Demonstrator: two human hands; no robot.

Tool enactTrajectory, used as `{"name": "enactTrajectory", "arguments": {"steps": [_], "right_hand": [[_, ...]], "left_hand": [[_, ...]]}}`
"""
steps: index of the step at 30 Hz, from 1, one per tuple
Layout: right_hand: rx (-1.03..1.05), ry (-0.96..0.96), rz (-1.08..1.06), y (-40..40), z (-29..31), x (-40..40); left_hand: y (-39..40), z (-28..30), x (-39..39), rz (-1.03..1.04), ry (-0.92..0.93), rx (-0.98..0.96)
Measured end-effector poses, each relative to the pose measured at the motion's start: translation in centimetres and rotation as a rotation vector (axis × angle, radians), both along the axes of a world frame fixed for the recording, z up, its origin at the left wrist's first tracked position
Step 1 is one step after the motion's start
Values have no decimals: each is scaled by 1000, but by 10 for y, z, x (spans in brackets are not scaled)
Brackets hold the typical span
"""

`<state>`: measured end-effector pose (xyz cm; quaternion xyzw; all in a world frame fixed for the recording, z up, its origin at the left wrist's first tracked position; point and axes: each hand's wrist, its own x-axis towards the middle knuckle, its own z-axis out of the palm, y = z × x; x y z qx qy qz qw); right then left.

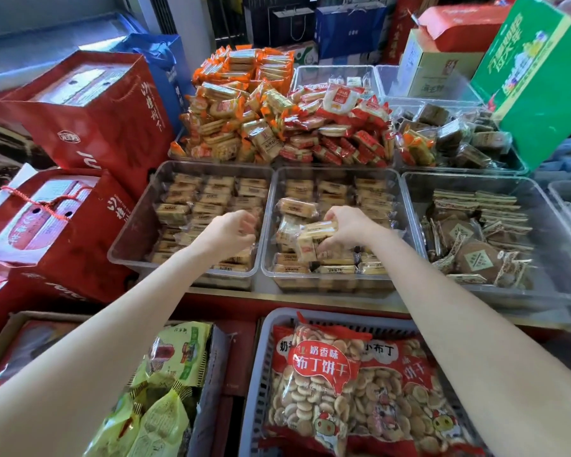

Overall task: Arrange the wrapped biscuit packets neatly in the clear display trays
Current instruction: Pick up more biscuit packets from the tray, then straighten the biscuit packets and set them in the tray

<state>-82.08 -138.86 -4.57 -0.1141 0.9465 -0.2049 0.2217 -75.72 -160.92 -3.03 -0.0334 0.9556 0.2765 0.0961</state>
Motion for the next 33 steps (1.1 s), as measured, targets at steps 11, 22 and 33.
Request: {"name": "enactTrajectory", "arguments": {"steps": [11, 22, 33], "right_hand": [[168, 178, 227, -56, -2, 0], [-43, 151, 354, -243, -47, -13], [141, 323, 252, -345, -94, -68]], "left_hand": [[-64, -26, 29, 125, -26, -92], [-188, -46, 52, 275, -44, -248], [-233, -96, 27, 174, 132, -387]]}}
